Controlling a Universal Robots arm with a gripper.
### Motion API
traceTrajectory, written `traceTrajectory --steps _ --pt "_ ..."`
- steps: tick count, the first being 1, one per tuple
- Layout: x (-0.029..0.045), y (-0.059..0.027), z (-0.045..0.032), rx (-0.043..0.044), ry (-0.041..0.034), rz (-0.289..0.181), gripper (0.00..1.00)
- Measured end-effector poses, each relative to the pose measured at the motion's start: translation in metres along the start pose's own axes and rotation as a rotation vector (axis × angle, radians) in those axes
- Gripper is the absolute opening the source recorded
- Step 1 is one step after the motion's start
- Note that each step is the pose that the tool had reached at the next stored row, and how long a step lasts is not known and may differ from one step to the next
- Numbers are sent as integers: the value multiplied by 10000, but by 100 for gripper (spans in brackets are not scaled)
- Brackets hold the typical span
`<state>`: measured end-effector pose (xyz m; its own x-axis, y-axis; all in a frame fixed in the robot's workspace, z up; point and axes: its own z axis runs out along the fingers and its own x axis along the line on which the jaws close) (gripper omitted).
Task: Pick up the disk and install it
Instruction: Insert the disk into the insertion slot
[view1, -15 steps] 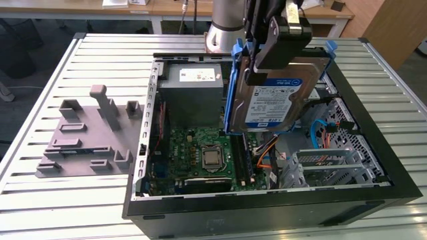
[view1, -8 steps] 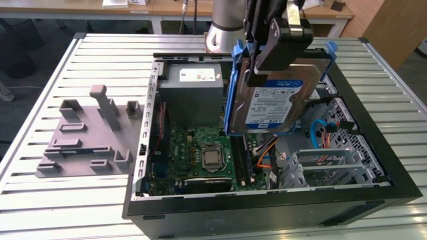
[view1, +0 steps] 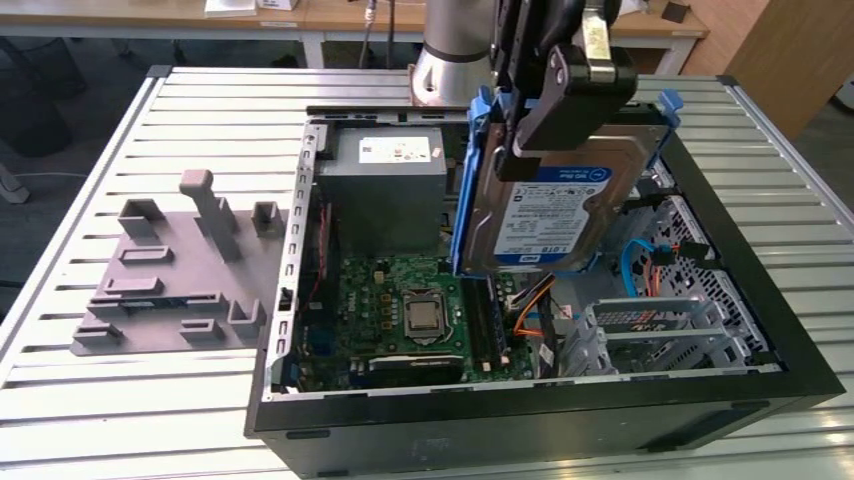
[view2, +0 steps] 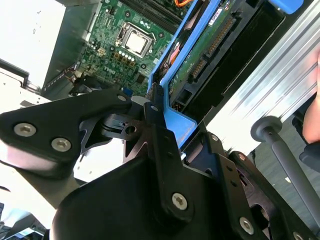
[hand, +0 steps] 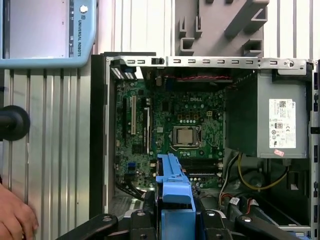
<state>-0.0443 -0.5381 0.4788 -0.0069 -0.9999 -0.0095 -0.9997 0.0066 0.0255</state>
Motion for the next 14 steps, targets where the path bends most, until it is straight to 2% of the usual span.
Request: traceTrajectory --steps 3,8,14 --pt "6 -38 -1 -1 0 0 36" --pt "38 -41 0 -1 2 0 36" --pt "153 -42 5 -1 6 4 36"
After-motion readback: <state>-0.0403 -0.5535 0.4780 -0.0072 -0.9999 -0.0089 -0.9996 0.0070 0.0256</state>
